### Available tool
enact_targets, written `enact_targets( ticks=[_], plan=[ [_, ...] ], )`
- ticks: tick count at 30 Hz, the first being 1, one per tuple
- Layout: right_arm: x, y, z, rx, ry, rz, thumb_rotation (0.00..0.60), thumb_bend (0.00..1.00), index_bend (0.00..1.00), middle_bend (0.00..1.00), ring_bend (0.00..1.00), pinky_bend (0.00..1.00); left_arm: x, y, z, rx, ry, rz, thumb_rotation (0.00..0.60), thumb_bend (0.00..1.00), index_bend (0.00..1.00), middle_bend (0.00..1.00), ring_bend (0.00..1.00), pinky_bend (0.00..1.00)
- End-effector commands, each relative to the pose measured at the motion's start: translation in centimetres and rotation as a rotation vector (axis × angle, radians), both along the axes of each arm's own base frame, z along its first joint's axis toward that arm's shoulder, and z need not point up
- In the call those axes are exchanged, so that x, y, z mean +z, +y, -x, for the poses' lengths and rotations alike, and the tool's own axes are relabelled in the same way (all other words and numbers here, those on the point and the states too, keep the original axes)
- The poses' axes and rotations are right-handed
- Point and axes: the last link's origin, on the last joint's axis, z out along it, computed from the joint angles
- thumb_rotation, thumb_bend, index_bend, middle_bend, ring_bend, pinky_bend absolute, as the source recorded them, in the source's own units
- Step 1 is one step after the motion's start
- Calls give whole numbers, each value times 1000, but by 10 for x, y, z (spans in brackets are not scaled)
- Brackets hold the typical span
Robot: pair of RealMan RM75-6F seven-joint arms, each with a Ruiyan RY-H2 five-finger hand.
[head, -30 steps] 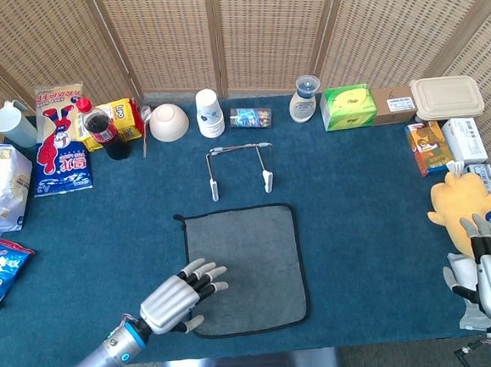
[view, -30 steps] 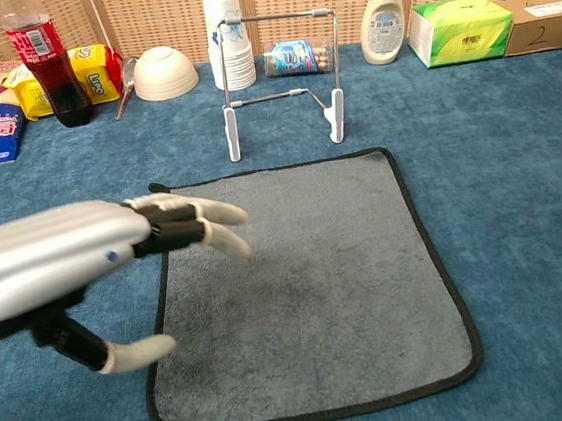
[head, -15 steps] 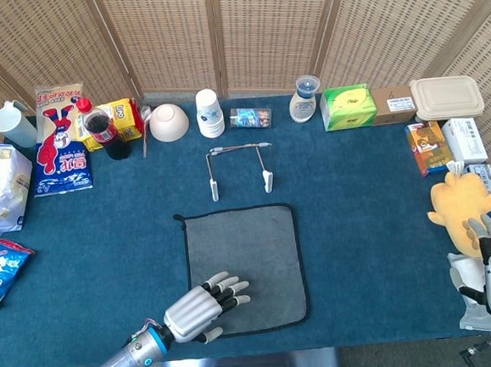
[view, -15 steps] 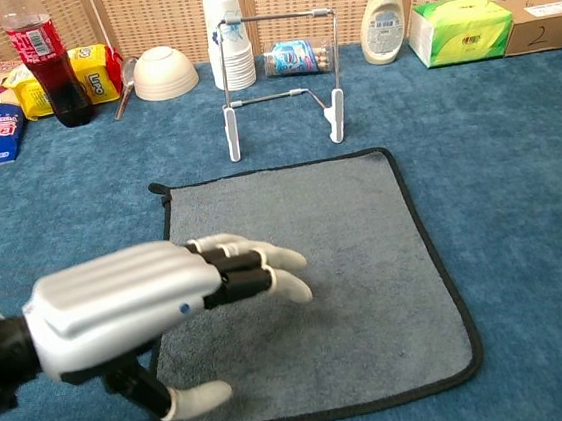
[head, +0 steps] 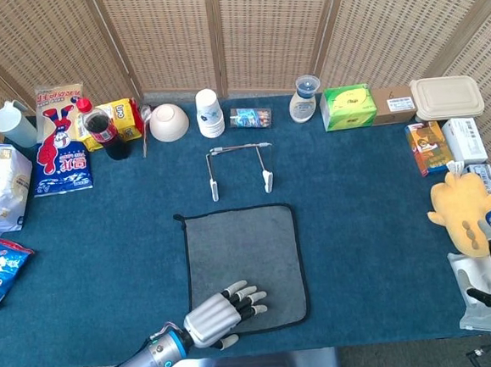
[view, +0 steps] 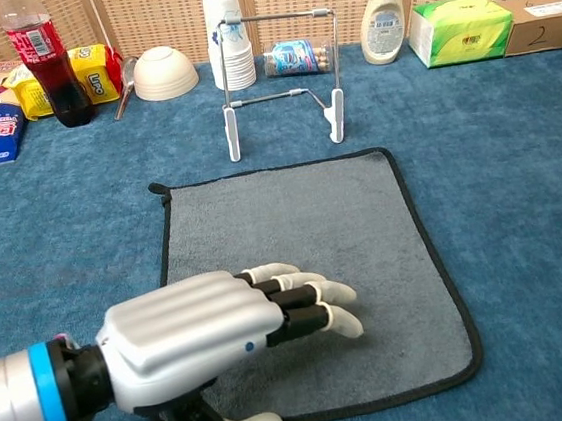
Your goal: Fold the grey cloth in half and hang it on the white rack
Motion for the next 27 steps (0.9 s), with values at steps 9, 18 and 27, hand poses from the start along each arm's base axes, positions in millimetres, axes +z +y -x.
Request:
enact_targets(
  ticks=[9, 18, 27],
  plan=[
    [2, 3, 4, -8, -3, 5, 600, 320, 41, 25, 0, 0, -15, -4, -6, -21, 8, -22, 600, 34, 137, 5, 0, 0],
    [4, 5, 7, -14, -7, 7, 600, 319, 40, 25, 0, 0, -21, -6, -12, -23, -1, -32, 600, 34, 137, 5, 0, 0],
    [5, 7, 9, -18, -11, 13, 600, 319, 40, 26, 0, 0, -28, -5, -15, -29, 4, -52, 600, 33, 137, 6, 0, 0]
  ],
)
